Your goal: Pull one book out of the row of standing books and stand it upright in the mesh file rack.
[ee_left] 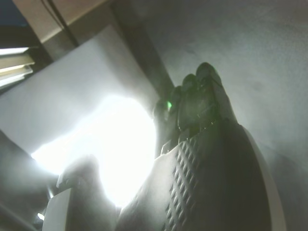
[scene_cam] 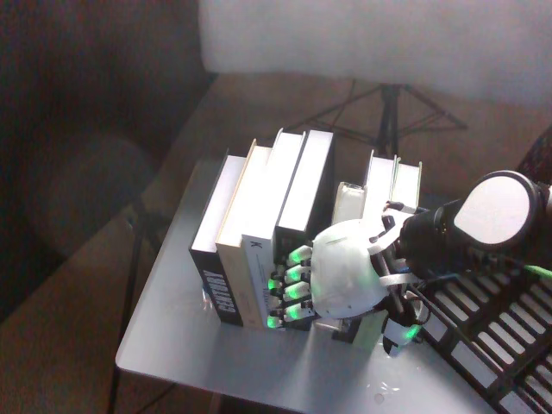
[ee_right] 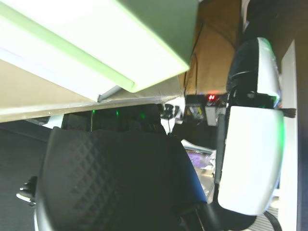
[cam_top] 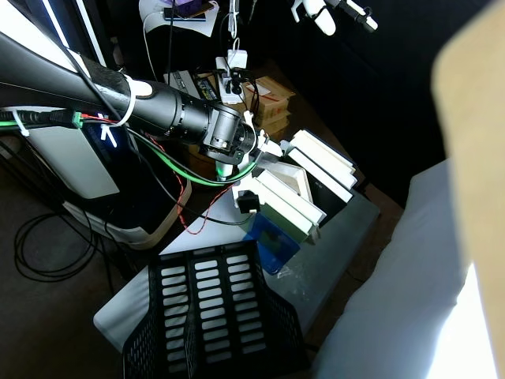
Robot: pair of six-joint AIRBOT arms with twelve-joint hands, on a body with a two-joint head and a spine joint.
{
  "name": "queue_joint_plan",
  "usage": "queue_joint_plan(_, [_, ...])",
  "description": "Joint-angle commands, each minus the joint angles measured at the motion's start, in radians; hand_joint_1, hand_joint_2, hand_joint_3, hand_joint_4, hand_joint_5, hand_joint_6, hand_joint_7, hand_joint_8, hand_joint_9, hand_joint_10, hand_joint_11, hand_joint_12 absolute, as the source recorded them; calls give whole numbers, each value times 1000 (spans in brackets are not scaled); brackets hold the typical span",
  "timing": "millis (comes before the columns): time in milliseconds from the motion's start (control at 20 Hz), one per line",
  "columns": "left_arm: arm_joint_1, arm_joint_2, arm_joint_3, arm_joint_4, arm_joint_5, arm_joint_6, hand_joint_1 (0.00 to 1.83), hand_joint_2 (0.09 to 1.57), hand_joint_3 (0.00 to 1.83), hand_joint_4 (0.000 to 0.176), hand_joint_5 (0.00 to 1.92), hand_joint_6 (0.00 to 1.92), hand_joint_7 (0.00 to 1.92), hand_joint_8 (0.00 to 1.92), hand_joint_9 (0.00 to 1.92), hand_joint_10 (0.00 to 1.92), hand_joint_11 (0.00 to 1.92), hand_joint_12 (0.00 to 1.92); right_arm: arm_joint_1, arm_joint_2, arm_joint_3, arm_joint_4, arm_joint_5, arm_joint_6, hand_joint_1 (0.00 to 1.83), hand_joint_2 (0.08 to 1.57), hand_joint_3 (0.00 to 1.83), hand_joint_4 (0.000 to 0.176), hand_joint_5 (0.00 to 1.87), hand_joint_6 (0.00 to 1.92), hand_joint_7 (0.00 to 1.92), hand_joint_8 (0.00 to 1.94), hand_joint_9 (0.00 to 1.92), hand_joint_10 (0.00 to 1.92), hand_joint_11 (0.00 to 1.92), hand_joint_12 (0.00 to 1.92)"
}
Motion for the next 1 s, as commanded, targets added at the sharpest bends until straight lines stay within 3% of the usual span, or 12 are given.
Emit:
queue_joint_plan(0, [-7,3,5,-25,-127,-7,312,1380,1,36,79,14,0,0,0,0,20,10,14,12,-5,5,-31,-2,901,854,0,0,0,0,0,0,0,0,0,0])
queue_joint_plan(200, [-7,3,6,-25,-127,-7,307,1381,0,38,73,9,0,0,0,0,0,2,34,23,-11,6,-27,-2,855,843,0,0,0,0,0,0,11,5,11,5])
queue_joint_plan(450, [-7,2,3,-25,-127,-7,312,1386,1,28,73,7,0,0,0,0,11,5,45,28,-15,17,-17,-2,829,839,0,0,0,0,4,2,7,3,21,10])
queue_joint_plan(700, [-7,3,1,-26,-132,-10,360,1378,0,34,68,4,0,0,0,0,15,18,53,28,-21,46,-1,-2,771,824,0,0,0,0,2,0,0,0,14,11])
queue_joint_plan(750, [-7,3,1,-26,-133,-10,321,1373,0,45,57,2,0,0,0,0,7,21,58,32,-25,60,6,-2,764,823,0,0,0,0,0,0,0,0,2,1])
queue_joint_plan(900, [-7,3,0,-28,-135,-10,313,1372,0,44,58,3,0,0,0,0,0,32,69,41,-30,102,31,-2,750,826,0,0,0,0,0,0,0,0,0,0])
queue_joint_plan(950, [-7,3,0,-28,-136,-10,295,1373,0,42,57,2,0,0,0,0,0,6,72,41,-31,116,37,-4,653,839,0,0,0,0,0,0,0,0,0,0])
